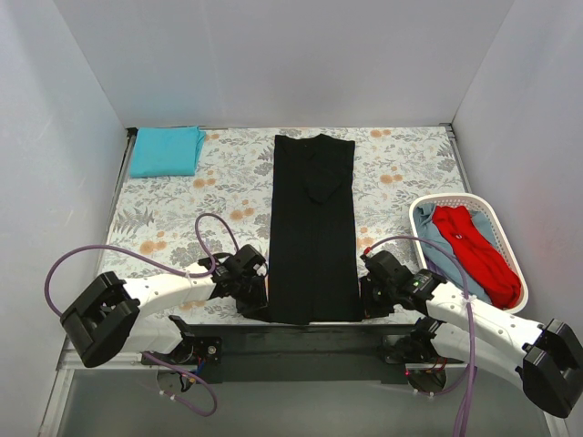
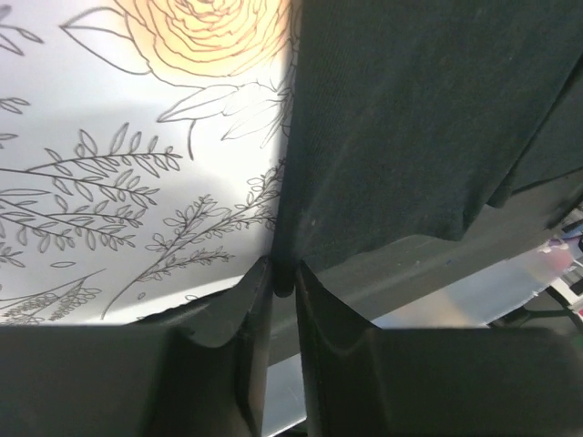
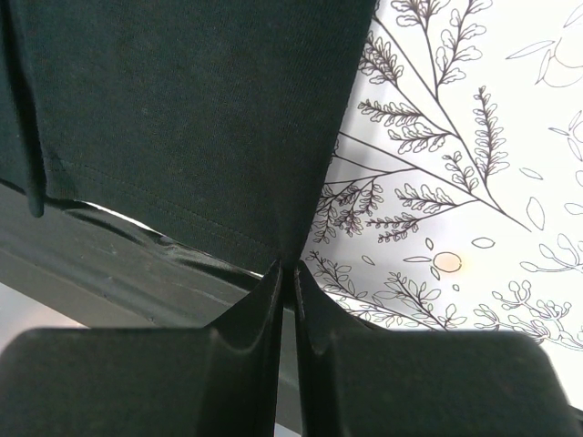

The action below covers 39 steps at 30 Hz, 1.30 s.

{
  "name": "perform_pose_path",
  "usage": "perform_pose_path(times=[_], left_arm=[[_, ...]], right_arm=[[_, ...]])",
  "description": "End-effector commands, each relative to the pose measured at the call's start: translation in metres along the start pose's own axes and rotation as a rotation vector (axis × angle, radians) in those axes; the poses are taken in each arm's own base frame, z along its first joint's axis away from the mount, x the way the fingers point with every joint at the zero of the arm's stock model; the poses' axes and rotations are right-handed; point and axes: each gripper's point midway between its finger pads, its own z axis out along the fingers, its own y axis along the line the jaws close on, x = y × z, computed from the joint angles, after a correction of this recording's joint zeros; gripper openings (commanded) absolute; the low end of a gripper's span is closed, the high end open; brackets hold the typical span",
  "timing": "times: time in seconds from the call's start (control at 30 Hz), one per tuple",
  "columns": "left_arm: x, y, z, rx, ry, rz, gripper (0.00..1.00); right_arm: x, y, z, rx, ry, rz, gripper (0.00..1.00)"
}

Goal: Fold and stack the t-shirts
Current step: Fold the tshirt

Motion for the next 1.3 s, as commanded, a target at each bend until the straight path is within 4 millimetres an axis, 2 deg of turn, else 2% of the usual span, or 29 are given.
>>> perform_pose_path(times=[0.0, 0.13, 0.17, 0.27, 0.4, 0.47, 0.5, 0.57, 0.6, 0.63, 0.7, 0.73, 0.83, 0.87, 0.93, 1.0, 1.03, 1.07, 1.13, 1.27], left_arm=[[-0.003, 0.006, -0.001, -0.036, -0.03, -0.002, 0.14], [-0.017, -0.009, -0.012, -0.029, -0.078, 0.028, 0.04], [-0.024, -0.021, -0.017, -0.009, -0.101, 0.049, 0.01], [-0.036, -0.033, -0.026, -0.009, -0.14, 0.074, 0.0], [-0.058, -0.058, -0.041, 0.025, -0.195, 0.099, 0.0], [-0.073, -0.061, -0.044, 0.023, -0.217, 0.085, 0.0], [-0.082, -0.069, -0.049, 0.044, -0.235, 0.094, 0.0], [-0.101, -0.073, -0.055, 0.063, -0.259, 0.071, 0.0], [-0.111, -0.076, -0.054, 0.072, -0.268, 0.077, 0.0], [-0.128, -0.081, -0.061, 0.092, -0.297, 0.058, 0.0], [-0.148, -0.087, -0.06, 0.109, -0.313, 0.056, 0.0], [-0.165, -0.094, -0.069, 0.126, -0.347, 0.044, 0.0], [-0.195, -0.097, -0.067, 0.133, -0.381, 0.02, 0.0], [-0.209, -0.105, -0.073, 0.153, -0.416, 0.022, 0.0], [-0.225, -0.103, -0.064, 0.145, -0.414, -0.001, 0.0], [-0.245, -0.112, -0.068, 0.168, -0.445, -0.011, 0.0], [-0.253, -0.107, -0.059, 0.159, -0.435, -0.029, 0.0], [-0.264, -0.116, -0.065, 0.183, -0.454, -0.032, 0.0], [-0.278, -0.114, -0.058, 0.177, -0.464, -0.048, 0.0], [-0.302, -0.12, -0.061, 0.19, -0.508, -0.078, 0.0]], right_arm=[[-0.003, 0.007, -0.006, -0.011, 0.001, -0.01, 0.13], [-0.015, 0.02, -0.015, -0.05, -0.036, -0.021, 0.12], [-0.018, 0.023, -0.018, -0.057, -0.048, -0.021, 0.11], [-0.034, 0.035, -0.029, -0.077, -0.096, -0.031, 0.1], [-0.053, 0.044, -0.037, -0.069, -0.14, -0.043, 0.06], [-0.064, 0.045, -0.038, -0.036, -0.161, -0.051, 0.05], [-0.078, 0.052, -0.044, -0.036, -0.197, -0.066, 0.03], [-0.102, 0.05, -0.044, 0.024, -0.259, -0.071, 0.03], [-0.118, 0.059, -0.052, 0.018, -0.301, -0.081, 0.02], [-0.132, 0.057, -0.047, 0.052, -0.323, -0.085, 0.02], [-0.16, 0.066, -0.054, 0.061, -0.387, -0.088, 0.01], [-0.173, 0.065, -0.055, 0.073, -0.412, -0.079, 0.01], [-0.209, 0.065, -0.044, 0.099, -0.452, -0.055, 0.01], [-0.22, 0.067, -0.044, 0.09, -0.475, -0.049, 0.01], [-0.243, 0.058, -0.039, 0.12, -0.493, -0.018, 0.01], [-0.261, 0.057, -0.036, 0.104, -0.514, -0.013, 0.01], [-0.274, 0.049, -0.034, 0.117, -0.521, 0.008, 0.01], [-0.281, 0.046, -0.032, 0.123, -0.525, 0.008, 0.01], [-0.297, 0.036, -0.025, 0.132, -0.526, 0.024, 0.01], [-0.328, 0.027, -0.022, 0.141, -0.549, 0.039, 0.01]])
